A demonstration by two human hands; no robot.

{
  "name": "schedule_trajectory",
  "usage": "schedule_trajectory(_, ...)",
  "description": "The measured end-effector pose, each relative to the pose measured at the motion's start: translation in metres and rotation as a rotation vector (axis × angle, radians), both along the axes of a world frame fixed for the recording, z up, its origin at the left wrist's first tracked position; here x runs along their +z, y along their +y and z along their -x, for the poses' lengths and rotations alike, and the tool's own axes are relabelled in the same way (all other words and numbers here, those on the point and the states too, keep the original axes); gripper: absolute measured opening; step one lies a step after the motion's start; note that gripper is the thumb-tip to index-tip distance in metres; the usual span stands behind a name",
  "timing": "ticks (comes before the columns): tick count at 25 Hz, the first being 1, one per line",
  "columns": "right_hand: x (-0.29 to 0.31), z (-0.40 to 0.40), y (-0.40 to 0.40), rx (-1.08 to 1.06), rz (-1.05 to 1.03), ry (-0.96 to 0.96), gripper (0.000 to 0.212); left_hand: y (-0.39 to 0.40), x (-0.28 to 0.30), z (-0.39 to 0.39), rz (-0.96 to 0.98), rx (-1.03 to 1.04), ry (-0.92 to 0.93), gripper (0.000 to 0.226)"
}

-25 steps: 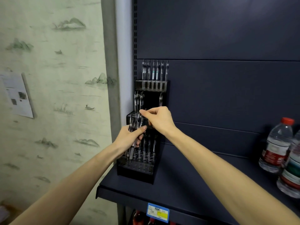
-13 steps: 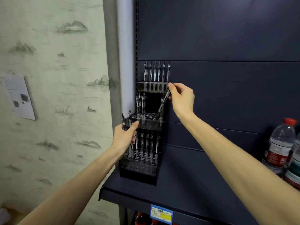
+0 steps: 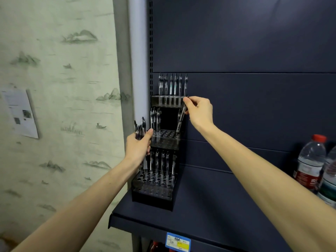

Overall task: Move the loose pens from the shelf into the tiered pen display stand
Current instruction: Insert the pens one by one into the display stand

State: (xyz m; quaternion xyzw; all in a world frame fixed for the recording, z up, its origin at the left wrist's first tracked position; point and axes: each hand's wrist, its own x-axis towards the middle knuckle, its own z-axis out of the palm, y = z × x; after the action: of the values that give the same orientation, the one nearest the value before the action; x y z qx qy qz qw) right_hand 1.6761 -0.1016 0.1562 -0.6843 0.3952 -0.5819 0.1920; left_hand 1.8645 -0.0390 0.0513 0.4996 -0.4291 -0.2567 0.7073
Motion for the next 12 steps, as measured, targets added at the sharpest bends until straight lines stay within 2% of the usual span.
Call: schedule_trajectory(12,-0.007,-0.0038,-0.0076,-0.05,0.015,0.163,0.038,-0.0053,-0.0048,0.0059,-0.02,-0.004,0.022,0.029)
